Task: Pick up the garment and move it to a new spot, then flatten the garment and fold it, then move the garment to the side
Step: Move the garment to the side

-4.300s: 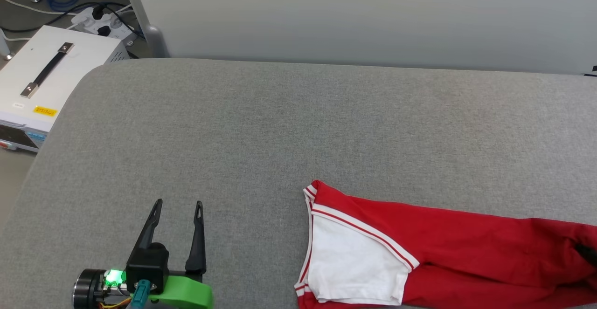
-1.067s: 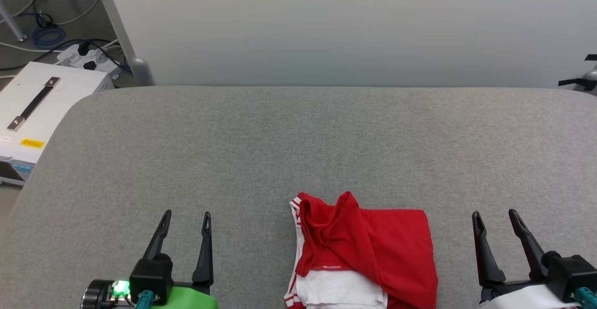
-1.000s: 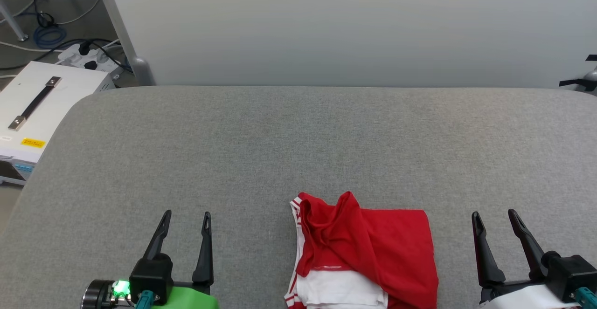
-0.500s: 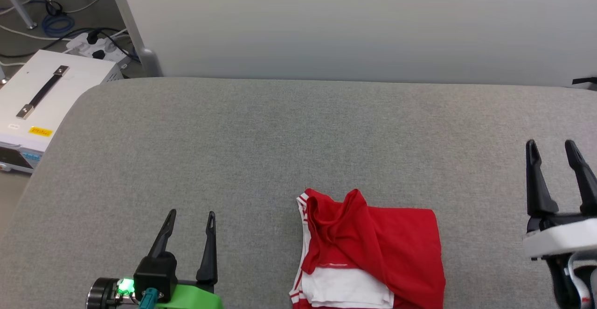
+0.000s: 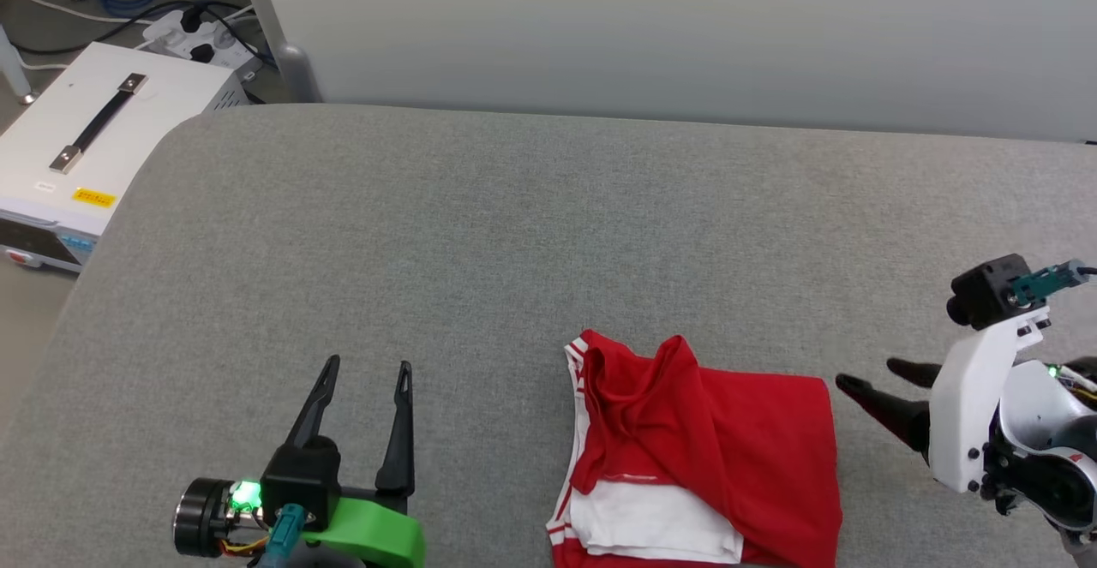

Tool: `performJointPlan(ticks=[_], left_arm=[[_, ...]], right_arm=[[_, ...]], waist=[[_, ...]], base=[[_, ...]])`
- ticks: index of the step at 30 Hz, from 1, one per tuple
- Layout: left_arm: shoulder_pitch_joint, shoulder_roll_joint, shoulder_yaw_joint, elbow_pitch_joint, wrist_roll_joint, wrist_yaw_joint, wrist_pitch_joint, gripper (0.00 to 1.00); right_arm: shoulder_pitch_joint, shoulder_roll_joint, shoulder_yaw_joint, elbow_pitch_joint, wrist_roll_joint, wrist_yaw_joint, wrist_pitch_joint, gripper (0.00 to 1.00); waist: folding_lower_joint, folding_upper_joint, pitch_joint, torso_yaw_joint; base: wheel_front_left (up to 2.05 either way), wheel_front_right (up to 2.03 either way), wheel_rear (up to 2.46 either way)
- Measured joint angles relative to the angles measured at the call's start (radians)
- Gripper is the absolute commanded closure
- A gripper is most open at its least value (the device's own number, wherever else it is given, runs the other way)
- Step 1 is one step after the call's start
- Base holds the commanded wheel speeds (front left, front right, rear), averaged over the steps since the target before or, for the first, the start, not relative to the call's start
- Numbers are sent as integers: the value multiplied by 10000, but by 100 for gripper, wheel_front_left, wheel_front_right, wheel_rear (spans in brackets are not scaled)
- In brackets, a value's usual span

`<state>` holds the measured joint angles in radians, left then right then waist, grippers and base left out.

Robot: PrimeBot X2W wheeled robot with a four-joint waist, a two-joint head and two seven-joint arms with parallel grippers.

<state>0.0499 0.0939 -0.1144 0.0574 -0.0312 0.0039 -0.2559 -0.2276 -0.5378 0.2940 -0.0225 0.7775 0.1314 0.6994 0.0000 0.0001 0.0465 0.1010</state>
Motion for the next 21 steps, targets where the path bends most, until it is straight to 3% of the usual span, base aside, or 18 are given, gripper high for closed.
performJointPlan(ticks=[7,14,21], left_arm=[[-265,-42,-107,0,54,-56,-2,0],[-572,-73,-171,4,54,-77,0,0],[-778,-86,-213,8,58,-84,-2,0]], right_arm=[[267,19,222,679,458,0,972,0],[258,537,807,1655,408,0,694,0],[182,593,1524,2556,188,0,105,0]], waist=[[1,0,369,238],[1,0,907,457],[0,-1,1295,692]], base=[[0,0,0],[0,0,0],[0,0,0]])
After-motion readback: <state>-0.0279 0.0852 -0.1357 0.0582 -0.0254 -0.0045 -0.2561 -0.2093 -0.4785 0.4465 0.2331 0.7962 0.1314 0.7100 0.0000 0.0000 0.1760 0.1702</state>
